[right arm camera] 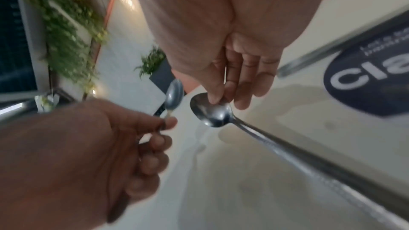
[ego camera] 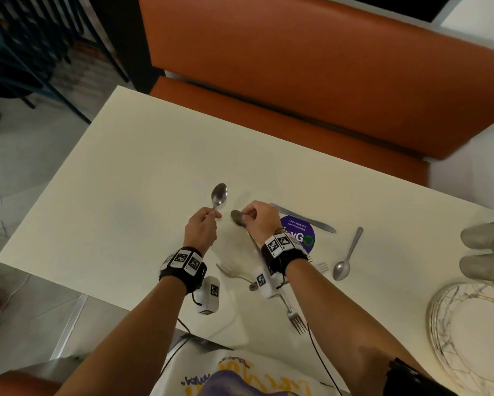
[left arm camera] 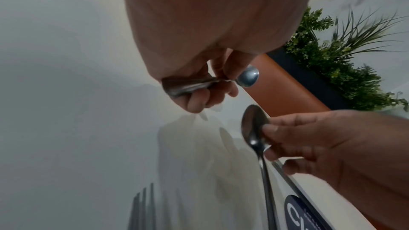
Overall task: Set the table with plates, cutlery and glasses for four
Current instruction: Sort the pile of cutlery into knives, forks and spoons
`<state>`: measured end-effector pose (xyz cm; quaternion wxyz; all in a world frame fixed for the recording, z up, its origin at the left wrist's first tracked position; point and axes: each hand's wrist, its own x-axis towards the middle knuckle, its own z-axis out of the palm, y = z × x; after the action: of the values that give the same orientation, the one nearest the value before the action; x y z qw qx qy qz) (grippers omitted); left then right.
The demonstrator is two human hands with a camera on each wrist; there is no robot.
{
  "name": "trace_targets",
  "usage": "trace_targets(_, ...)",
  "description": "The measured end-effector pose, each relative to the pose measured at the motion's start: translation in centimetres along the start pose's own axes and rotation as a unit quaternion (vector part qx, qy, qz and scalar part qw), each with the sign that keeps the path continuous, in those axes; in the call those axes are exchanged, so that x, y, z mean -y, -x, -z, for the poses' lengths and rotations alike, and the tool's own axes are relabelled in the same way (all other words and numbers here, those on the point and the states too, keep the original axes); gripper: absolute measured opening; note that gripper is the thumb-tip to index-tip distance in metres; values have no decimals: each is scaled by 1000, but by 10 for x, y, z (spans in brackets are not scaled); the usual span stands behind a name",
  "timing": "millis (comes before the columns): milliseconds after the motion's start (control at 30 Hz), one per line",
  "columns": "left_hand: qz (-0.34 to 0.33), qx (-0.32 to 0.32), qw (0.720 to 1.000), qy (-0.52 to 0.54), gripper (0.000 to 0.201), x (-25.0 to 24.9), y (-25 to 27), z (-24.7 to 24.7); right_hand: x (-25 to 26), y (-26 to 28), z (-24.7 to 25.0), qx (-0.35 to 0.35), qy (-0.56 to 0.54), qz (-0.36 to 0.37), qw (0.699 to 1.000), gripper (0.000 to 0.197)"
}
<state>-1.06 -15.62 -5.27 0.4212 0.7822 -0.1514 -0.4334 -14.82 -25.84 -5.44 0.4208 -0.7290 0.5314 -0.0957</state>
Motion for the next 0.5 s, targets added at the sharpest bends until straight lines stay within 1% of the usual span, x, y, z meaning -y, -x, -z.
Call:
trace_targets(67, -20, 10, 1000, -5, 24, -8, -5, -7, 10, -4, 20, -49, -43, 0, 998, 8)
trace_targets(167, -29, 45, 998, 14, 27, -22, -10, -22, 18, -8, 46, -126, -92, -5, 988, 7)
trace_targets(233, -34, 82, 996, 20, 28, -33, -9, -33, 20, -10, 61, -166, -149, -35, 974, 7)
trace_targets(333, -37, 154, 987, 21, 23, -49, -2, -50, 19, -8, 81, -210, -240, -104, 942, 6)
trace_targets(400, -31, 202, 978, 28, 23, -56, 3, -60, 14, -5, 89, -241, -259, -132, 926, 6)
trace_targets(500, -21, 257, 966, 28, 24, -64, 11, -72, 2, -1, 93, -288, -262, -143, 910, 6)
